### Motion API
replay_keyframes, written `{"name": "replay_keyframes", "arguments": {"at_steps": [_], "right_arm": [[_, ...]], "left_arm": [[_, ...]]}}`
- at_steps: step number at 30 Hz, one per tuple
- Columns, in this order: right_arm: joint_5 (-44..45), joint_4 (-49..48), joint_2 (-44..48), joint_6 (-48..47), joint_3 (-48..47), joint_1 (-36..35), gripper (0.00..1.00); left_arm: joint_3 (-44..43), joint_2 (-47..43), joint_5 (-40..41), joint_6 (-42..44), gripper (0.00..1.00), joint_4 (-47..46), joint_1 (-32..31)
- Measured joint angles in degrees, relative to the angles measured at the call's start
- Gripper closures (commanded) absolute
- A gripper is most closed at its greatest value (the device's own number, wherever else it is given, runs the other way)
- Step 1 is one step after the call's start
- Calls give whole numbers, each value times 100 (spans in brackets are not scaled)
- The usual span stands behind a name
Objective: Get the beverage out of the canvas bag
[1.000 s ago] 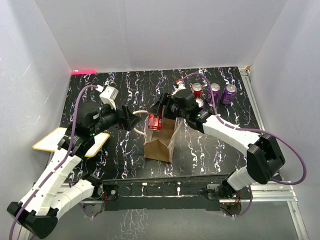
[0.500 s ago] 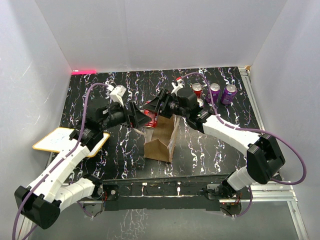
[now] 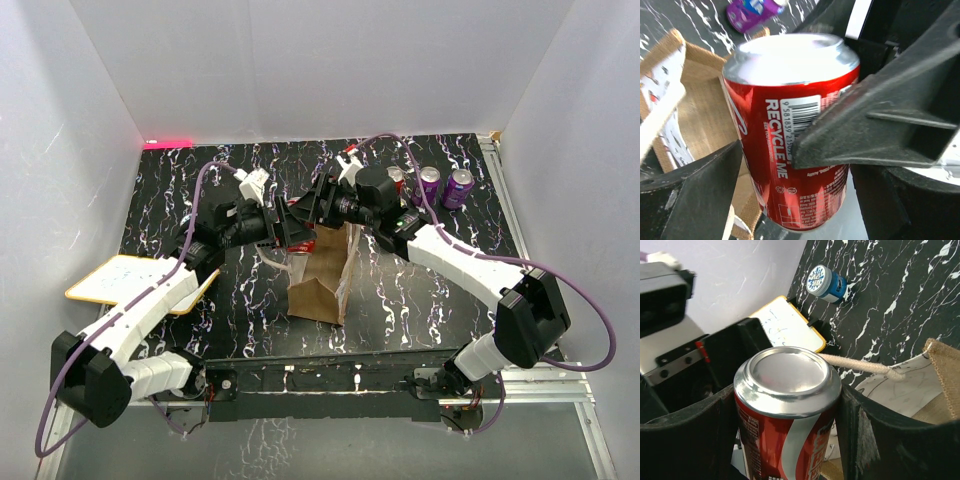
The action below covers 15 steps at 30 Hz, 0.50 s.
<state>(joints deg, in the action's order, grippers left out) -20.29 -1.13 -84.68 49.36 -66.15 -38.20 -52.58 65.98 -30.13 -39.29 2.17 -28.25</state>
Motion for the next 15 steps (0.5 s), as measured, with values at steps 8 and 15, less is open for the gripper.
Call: {"name": "replay_keyframes", "arguments": {"at_steps": [8, 15], "right_arm": [[-321, 321, 11, -1622, -260, 72, 92], [-813, 393, 236, -4006, -129, 238, 92]], "left_arm": [[181, -103, -535, 192, 8, -275, 0], [352, -1307, -133, 929, 3, 737, 0]]}}
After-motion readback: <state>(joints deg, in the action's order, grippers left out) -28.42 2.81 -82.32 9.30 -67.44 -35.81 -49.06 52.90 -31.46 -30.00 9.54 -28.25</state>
